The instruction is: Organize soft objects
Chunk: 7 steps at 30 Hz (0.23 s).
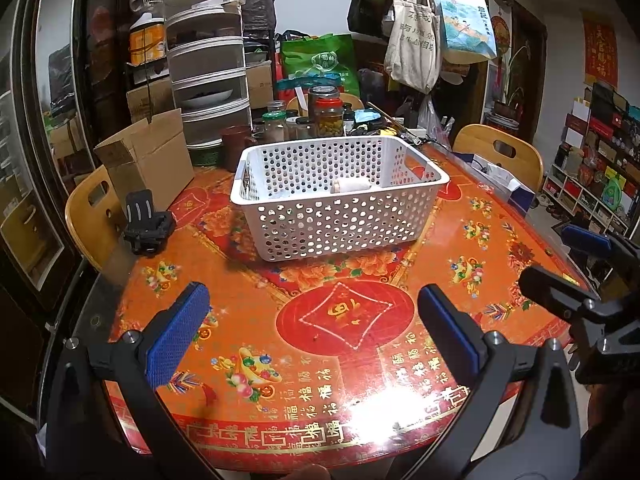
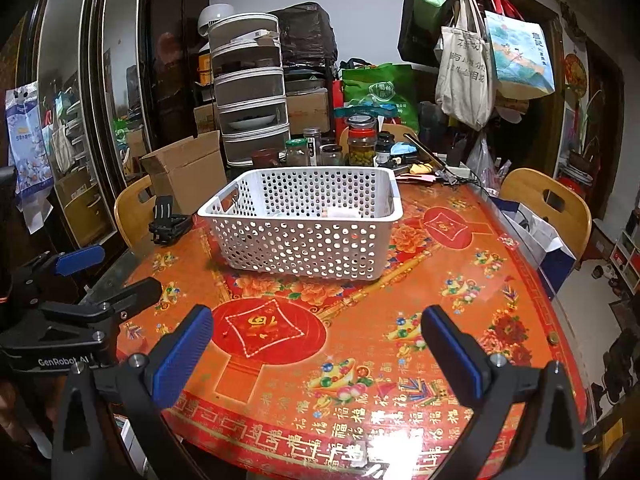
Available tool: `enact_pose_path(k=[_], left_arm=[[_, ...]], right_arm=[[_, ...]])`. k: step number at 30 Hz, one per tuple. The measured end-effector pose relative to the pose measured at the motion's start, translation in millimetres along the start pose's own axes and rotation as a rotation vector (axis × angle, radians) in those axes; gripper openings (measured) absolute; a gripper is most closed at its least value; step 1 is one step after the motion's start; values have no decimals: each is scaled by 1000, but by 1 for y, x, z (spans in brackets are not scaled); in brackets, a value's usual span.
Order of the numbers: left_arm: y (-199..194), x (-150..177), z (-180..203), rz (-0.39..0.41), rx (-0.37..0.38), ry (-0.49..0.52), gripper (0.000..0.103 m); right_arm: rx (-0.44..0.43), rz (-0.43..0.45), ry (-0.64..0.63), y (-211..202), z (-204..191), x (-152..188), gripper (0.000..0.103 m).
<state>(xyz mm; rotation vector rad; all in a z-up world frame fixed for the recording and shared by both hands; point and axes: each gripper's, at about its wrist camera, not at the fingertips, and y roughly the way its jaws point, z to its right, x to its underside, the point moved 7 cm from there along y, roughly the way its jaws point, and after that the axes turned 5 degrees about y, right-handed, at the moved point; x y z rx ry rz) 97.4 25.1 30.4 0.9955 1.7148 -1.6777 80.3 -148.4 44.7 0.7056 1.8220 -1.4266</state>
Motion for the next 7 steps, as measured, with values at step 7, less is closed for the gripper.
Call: enact_pose_path(k=[7], left_arm=[[0,-1,1,12,8,-5,103]], right_arm=[[0,-2,1,1,1,2,103]])
